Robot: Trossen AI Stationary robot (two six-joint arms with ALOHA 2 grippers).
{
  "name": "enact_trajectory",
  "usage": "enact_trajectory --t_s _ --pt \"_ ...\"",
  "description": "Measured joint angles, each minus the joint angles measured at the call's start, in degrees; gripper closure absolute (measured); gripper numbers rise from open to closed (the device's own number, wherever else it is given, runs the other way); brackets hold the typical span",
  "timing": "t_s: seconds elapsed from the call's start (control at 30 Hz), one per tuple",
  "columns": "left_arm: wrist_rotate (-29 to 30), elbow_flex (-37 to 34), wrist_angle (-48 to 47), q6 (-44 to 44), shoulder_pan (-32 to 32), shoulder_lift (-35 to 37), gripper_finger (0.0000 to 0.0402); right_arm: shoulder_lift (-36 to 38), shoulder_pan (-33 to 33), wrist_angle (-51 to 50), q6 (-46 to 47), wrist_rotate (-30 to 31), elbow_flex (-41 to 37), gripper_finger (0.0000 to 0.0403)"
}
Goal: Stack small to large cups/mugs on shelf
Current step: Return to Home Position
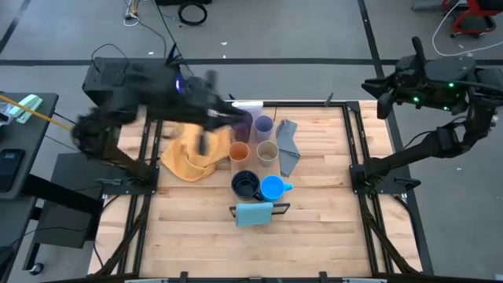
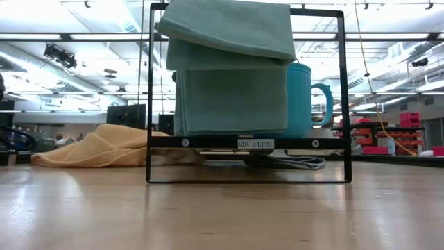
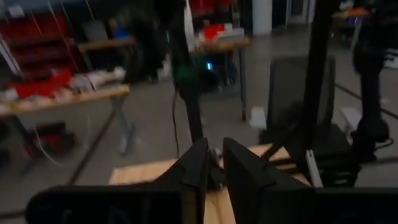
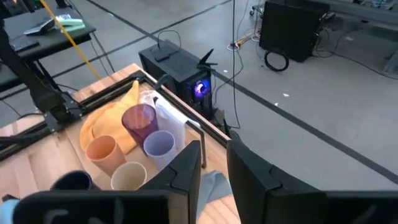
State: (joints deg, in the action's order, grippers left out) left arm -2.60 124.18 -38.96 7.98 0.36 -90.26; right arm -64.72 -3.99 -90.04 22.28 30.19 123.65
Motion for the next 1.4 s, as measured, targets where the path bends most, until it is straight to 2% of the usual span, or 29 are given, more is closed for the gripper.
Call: enact_trajectory --t_s 0.23,0.43,0.67,0.8,0.93,1.1,1.2,1.4 --pt "0.87 0.13 -1.13 4.93 -0.01 12.29 0.0339 1.47 0.0 0.0 0.81 0.05 -3.15 0.0318" --pt "-1.9 0.13 -1.57 9.18 -0.59 18.79 0.0336 1.0 0.0 0.85 2.33 0.45 -4.01 0.0318" --pt "0.56 0.09 -10.87 6.95 -0.55 27.18 0.0346 -0.41 0.0 1.83 4.65 1.3 -4.19 0.0318" --pt "0.64 0.1 -12.8 5.84 -0.55 31.8 0.0343 -1.47 0.0 2.64 5.22 1.31 -4.19 0.0318" --pt "3.27 0.18 -17.66 6.12 -0.55 35.82 0.0344 -2.78 0.0 4.01 5.38 1.49 -4.19 0.0318" --pt "2.89 0.09 -21.0 6.13 -0.54 39.33 0.035 -4.34 0.0 4.92 5.28 1.56 -4.19 0.0318" --pt "5.88 0.04 -25.37 4.5 -0.55 41.84 0.0351 -4.96 0.0 5.81 5.3 2.03 -4.19 0.0318" --pt "4.97 -4.34 -23.29 3.25 0.32 48.25 0.0352 -5.48 -0.02 6.12 6.31 2.77 -4.19 0.0318"
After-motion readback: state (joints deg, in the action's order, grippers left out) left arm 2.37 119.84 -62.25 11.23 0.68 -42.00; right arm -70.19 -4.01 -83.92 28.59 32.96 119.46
